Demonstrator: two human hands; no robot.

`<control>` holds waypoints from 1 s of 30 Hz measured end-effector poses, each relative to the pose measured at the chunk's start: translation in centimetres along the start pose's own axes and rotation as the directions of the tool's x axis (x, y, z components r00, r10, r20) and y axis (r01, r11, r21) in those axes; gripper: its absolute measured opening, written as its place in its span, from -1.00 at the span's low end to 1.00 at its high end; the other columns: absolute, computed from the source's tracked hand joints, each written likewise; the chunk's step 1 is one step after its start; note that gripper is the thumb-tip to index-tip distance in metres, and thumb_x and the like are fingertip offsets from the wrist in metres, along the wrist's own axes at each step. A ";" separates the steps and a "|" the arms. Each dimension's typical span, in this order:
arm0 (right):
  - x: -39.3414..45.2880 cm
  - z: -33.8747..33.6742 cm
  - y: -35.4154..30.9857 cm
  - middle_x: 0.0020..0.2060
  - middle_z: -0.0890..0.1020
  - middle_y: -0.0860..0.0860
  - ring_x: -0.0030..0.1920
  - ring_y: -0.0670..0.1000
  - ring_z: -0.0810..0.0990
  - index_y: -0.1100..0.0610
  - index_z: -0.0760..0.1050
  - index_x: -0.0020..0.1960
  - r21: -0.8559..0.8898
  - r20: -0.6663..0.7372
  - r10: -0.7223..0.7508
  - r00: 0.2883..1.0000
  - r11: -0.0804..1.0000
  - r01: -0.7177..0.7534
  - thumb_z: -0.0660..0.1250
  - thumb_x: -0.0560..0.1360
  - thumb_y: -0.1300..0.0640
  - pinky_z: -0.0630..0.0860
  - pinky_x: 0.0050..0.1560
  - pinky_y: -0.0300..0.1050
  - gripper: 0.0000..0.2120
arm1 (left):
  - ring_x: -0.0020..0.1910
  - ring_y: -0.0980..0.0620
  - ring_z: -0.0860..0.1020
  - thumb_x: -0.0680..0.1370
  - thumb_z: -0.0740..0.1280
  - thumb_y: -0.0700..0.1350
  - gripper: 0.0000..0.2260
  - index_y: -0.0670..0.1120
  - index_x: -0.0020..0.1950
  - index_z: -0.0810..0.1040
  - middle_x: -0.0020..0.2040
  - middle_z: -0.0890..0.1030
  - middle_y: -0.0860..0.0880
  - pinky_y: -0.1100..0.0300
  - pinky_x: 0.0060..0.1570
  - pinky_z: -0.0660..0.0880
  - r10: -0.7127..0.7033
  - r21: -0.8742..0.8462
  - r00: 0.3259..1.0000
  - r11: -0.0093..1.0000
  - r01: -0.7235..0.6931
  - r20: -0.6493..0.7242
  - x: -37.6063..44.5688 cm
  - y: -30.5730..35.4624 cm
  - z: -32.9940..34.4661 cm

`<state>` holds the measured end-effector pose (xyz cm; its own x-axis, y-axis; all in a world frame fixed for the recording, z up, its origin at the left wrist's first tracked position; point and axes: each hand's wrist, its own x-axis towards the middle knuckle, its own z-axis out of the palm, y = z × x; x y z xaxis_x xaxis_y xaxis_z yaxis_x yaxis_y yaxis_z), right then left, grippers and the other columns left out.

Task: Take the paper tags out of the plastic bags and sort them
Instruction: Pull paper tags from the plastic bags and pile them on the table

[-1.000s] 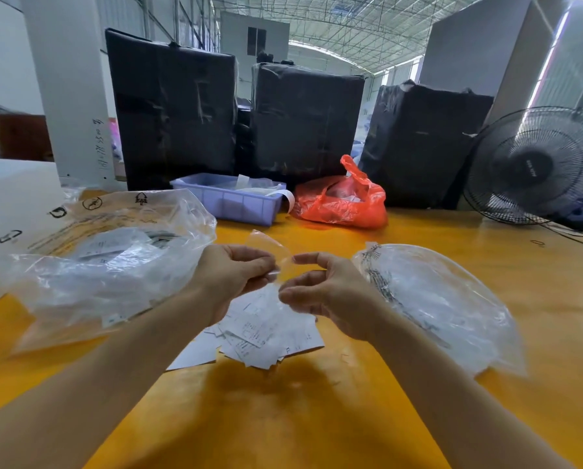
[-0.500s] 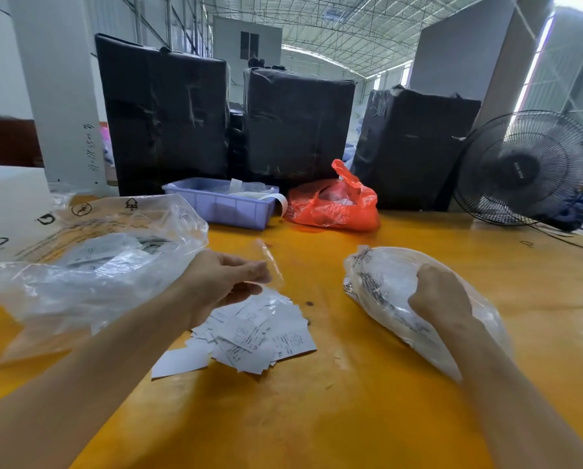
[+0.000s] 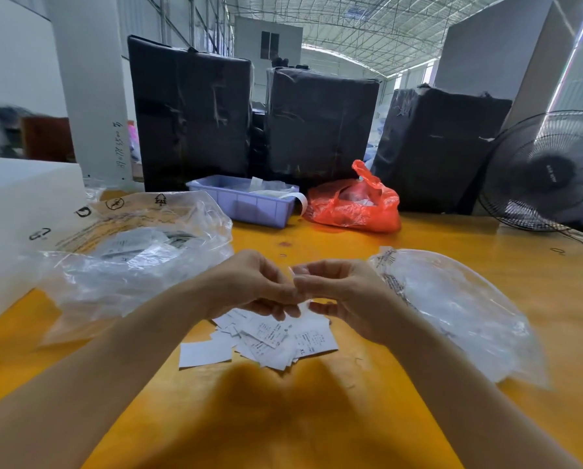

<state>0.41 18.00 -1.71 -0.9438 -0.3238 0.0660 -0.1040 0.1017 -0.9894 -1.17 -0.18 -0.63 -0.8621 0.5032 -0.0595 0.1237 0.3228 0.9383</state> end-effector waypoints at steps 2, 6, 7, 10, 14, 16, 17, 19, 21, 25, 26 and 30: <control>0.0 -0.2 0.1 -0.31 0.65 0.03 -0.25 -0.04 0.61 0.11 0.64 -0.20 0.042 -0.009 -0.009 1.000 0.999 0.010 0.49 0.21 0.09 0.55 -0.19 -0.21 -0.81 | -0.31 0.09 0.63 0.34 0.46 -0.08 -0.87 -0.15 -0.24 0.66 -0.23 0.70 -0.10 0.32 -0.33 0.51 0.003 0.012 1.000 1.000 -0.003 -0.001 0.0 0.0 -0.2; 0.2 0.1 0.4 -0.39 0.62 0.07 -0.36 -0.03 0.61 0.18 0.61 -0.22 0.139 -0.091 -0.037 0.995 0.989 0.050 0.45 0.32 0.27 0.54 -0.31 -0.23 -0.95 | -0.26 0.07 0.66 0.32 0.47 -0.09 -0.79 -0.18 -0.13 0.63 -0.20 0.70 -0.08 0.34 -0.32 0.51 0.007 -0.015 1.000 1.000 -0.007 -0.024 0.0 0.1 -0.6; 0.3 0.3 0.4 -0.40 0.62 0.07 -0.38 -0.03 0.61 0.20 0.60 -0.21 0.150 -0.121 -0.043 0.992 0.987 0.062 0.42 0.35 0.32 0.53 -0.31 -0.23 -0.94 | -0.26 0.06 0.66 0.30 0.47 -0.09 -0.75 -0.17 -0.09 0.63 -0.20 0.70 -0.09 0.34 -0.32 0.51 0.003 -0.035 0.999 0.999 -0.005 -0.038 0.0 0.1 -0.6; 0.3 0.4 0.3 -0.41 0.63 0.05 -0.40 -0.04 0.59 0.20 0.59 -0.20 0.161 -0.170 -0.057 0.984 0.983 0.085 0.42 0.35 0.29 0.52 -0.32 -0.22 -0.95 | -0.29 0.08 0.65 0.28 0.45 0.00 -0.68 -0.15 -0.05 0.62 -0.19 0.70 -0.08 0.32 -0.33 0.52 0.015 -0.069 0.996 0.997 -0.022 -0.093 0.1 0.2 -0.3; 0.4 0.6 0.3 -0.41 0.62 0.02 -0.42 -0.07 0.57 0.16 0.58 -0.20 0.143 -0.228 -0.085 0.970 0.982 0.120 0.43 0.29 0.13 0.52 -0.35 -0.25 -0.87 | -0.33 0.11 0.63 0.43 0.38 0.00 -0.78 -0.16 -0.13 0.65 -0.22 0.70 -0.07 0.34 -0.36 0.51 0.022 -0.103 0.988 0.994 -0.038 -0.150 0.1 0.2 -0.1; 0.5 0.8 0.4 -0.43 0.60 0.02 -0.43 -0.05 0.55 0.16 0.57 -0.19 0.194 -0.274 -0.075 0.959 0.972 0.131 0.41 0.34 0.12 0.52 -0.37 -0.24 -0.89 | -0.35 0.10 0.63 0.49 0.37 -0.05 -0.83 -0.14 -0.15 0.66 -0.23 0.70 -0.06 0.34 -0.38 0.50 0.008 -0.125 0.985 0.992 -0.030 -0.172 0.2 0.2 0.0; 0.5 0.8 0.4 -0.42 0.60 0.03 -0.42 -0.05 0.55 0.16 0.56 -0.17 0.224 -0.290 -0.055 0.956 0.967 0.123 0.40 0.34 0.08 0.53 -0.37 -0.23 -0.85 | -0.35 0.09 0.63 0.51 0.36 -0.07 -0.84 -0.13 -0.16 0.66 -0.24 0.70 -0.05 0.34 -0.39 0.50 0.006 -0.136 0.981 0.990 -0.033 -0.195 0.3 0.2 0.1; 0.6 0.8 0.4 -0.36 0.65 0.05 -0.36 -0.02 0.62 0.15 0.54 -0.13 0.255 -0.261 0.025 0.965 0.966 0.045 0.41 0.29 -0.05 0.55 -0.33 -0.18 -0.71 | -0.34 0.12 0.63 0.54 0.33 -0.06 -0.85 -0.07 -0.14 0.66 -0.22 0.71 0.00 0.35 -0.38 0.49 0.013 -0.145 0.967 0.988 -0.052 -0.254 0.5 0.1 0.1; 0.4 0.9 0.3 -0.28 0.69 0.06 -0.26 0.01 0.68 0.15 0.56 -0.14 0.224 -0.166 0.103 0.981 0.973 -0.064 0.46 0.19 -0.09 0.57 -0.25 -0.13 -0.62 | -0.33 0.20 0.62 0.55 0.31 -0.01 -0.85 0.01 -0.11 0.66 -0.18 0.71 0.07 0.36 -0.36 0.48 0.029 -0.149 0.953 0.986 -0.077 -0.301 0.7 -0.1 0.0; 0.6 1.1 0.6 -0.32 0.68 0.12 -0.28 0.02 0.68 0.21 0.57 -0.22 0.320 -0.190 0.083 0.978 0.947 -0.018 0.50 0.19 0.15 0.61 -0.26 -0.20 -0.78 | -0.33 0.18 0.61 0.54 0.33 -0.06 -0.86 -0.06 -0.09 0.66 -0.15 0.71 0.05 0.36 -0.38 0.49 -0.013 -0.198 0.963 0.979 -0.042 -0.269 0.6 -0.3 -0.7; 0.6 1.0 0.6 -0.33 0.68 0.13 -0.29 0.02 0.67 0.22 0.57 -0.23 0.342 -0.222 0.059 0.973 0.940 0.021 0.48 0.23 0.20 0.60 -0.27 -0.21 -0.83 | -0.30 0.16 0.62 0.53 0.35 -0.09 -0.87 -0.10 -0.08 0.66 -0.13 0.71 0.02 0.36 -0.36 0.50 -0.030 -0.184 0.970 0.983 -0.015 -0.242 0.6 -0.4 -0.8; 0.4 0.6 0.5 -0.35 0.64 0.11 -0.33 -0.02 0.63 0.21 0.57 -0.19 -0.051 -0.308 -0.129 0.943 0.992 0.119 0.41 0.41 0.36 0.53 -0.30 -0.22 -0.91 | -0.01 0.11 0.58 0.39 0.49 -0.06 -0.63 -0.05 0.16 0.54 0.05 0.61 0.03 0.33 -0.18 0.51 0.015 0.124 0.976 0.992 0.013 -0.219 0.6 -0.4 -0.7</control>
<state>0.20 17.33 -2.25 -0.9728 -0.0287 0.2299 -0.2317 0.1098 -0.9666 -2.13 -0.57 -0.75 -0.9469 0.3201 0.0304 0.1725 0.4258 0.8882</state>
